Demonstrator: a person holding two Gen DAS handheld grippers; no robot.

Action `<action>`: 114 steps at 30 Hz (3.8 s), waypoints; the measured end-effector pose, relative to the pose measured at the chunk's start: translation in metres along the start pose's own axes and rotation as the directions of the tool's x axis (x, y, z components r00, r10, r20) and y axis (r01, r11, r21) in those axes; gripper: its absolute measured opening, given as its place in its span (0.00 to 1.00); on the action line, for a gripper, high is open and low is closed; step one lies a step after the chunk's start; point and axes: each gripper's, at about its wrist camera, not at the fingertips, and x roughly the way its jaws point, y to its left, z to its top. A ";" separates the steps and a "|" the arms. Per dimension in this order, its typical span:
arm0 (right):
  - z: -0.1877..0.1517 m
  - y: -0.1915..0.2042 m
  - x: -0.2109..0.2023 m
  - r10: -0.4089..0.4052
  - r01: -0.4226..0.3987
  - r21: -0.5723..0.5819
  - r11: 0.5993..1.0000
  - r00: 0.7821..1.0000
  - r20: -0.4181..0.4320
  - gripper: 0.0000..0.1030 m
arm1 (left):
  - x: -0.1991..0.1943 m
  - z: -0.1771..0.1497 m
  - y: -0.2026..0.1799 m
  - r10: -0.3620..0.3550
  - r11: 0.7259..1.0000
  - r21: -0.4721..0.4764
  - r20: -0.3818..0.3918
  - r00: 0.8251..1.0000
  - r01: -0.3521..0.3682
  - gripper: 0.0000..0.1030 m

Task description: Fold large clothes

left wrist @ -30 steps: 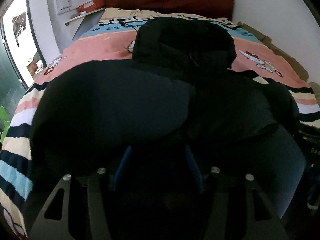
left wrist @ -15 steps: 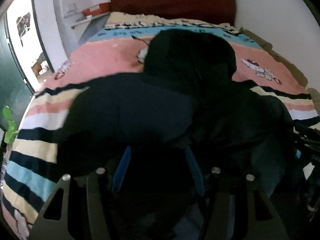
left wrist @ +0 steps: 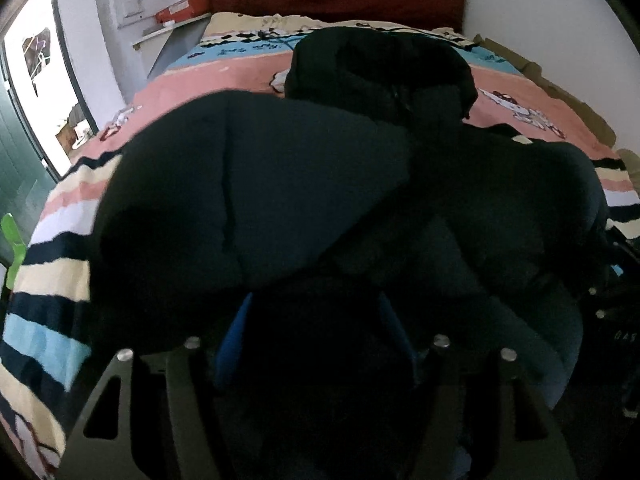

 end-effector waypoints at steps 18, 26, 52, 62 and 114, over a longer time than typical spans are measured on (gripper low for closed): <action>-0.019 0.012 -0.069 -0.090 0.090 -0.003 0.996 0.995 -0.045 0.92 | -0.081 -0.006 -0.005 0.070 0.997 0.043 0.009 0.997 -0.071 0.62; -0.063 0.025 -0.166 -0.098 0.096 0.030 0.995 0.994 0.048 0.92 | -0.192 -0.045 0.015 0.021 0.999 0.038 0.133 0.991 -0.026 0.62; -0.080 -0.001 -0.269 -0.156 0.138 0.095 0.986 0.963 0.219 0.99 | -0.267 -0.046 0.103 0.039 0.998 -0.058 0.183 0.982 -0.028 0.62; 0.020 -0.042 -0.228 -0.161 0.143 0.090 0.986 0.958 0.239 0.99 | -0.206 0.062 0.118 -0.005 0.997 -0.080 0.196 0.981 0.021 0.62; 0.329 -0.099 0.155 0.223 -0.237 0.137 0.962 0.969 0.110 0.17 | 0.183 0.323 0.023 -0.365 0.929 -0.070 -0.011 0.931 0.363 0.13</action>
